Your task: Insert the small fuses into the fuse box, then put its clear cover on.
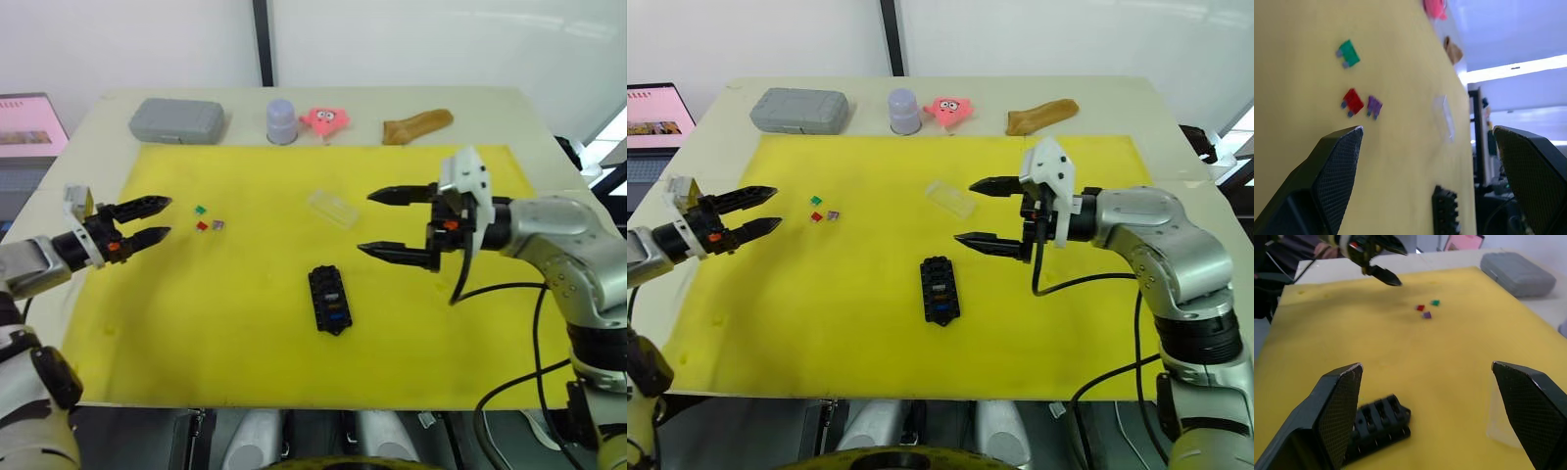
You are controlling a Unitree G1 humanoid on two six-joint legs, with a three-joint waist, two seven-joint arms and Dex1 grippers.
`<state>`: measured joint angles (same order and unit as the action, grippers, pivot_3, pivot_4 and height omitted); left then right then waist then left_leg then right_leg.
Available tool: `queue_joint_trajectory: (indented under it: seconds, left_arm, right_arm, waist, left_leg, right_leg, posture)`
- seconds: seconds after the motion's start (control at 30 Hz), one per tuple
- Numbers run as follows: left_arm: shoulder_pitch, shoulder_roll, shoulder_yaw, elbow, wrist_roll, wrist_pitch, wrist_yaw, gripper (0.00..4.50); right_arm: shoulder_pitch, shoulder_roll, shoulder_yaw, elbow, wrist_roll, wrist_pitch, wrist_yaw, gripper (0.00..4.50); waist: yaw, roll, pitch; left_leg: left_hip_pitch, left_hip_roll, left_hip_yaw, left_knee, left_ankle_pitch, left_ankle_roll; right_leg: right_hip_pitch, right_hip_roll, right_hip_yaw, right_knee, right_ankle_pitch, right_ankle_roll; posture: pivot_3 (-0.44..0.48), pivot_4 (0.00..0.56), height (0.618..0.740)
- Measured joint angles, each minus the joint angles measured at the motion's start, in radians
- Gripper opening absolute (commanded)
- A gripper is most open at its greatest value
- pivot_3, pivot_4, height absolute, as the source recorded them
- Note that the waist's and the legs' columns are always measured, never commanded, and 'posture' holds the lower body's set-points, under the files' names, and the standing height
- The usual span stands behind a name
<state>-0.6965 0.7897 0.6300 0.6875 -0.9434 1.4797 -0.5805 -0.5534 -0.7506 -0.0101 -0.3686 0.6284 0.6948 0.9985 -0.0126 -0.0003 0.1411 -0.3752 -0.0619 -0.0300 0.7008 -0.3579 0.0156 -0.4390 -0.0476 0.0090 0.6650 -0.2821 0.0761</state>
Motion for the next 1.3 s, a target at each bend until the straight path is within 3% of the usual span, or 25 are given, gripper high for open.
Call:
queue_joint_trajectory:
  seconds: [0.4, 1.03, 1.3]
  left_arm:
    - [-0.092, -0.030, 0.067, 0.105, 0.025, -0.032, 0.092, 4.50]
    - [-0.183, -0.020, -0.090, 0.188, 0.167, -0.091, -0.011, 4.50]
    - [-0.221, -0.025, -0.084, 0.313, 0.216, -0.165, -0.004, 4.50]
  right_arm:
    - [-0.047, 0.016, 0.039, -0.021, -0.015, 0.002, -0.015, 4.45]
    - [-0.032, 0.027, 0.041, -0.021, -0.015, -0.002, -0.053, 4.45]
    - [-0.013, 0.038, 0.042, -0.028, -0.013, 0.007, -0.072, 4.45]
  waist:
    - [-0.003, -0.001, 0.000]
    - [-0.008, -0.001, 0.000]
    - [-0.006, -0.001, 0.000]
  left_leg:
    - [-0.001, 0.000, 0.000, 0.000, 0.000, -0.001]
    - [-0.001, -0.001, 0.000, 0.000, 0.000, -0.001]
    - [-0.001, -0.001, 0.000, 0.000, 0.000, -0.001]
  right_leg:
    - [-0.002, 0.000, 0.000, 0.001, 0.000, 0.000]
    - [-0.002, 0.000, 0.000, 0.002, 0.000, 0.000]
    - [-0.003, 0.000, 0.000, 0.002, 0.000, 0.000]
  posture:
    - [0.000, 0.150, 0.740]
    - [0.000, 0.150, 0.740]
    - [0.000, 0.150, 0.740]
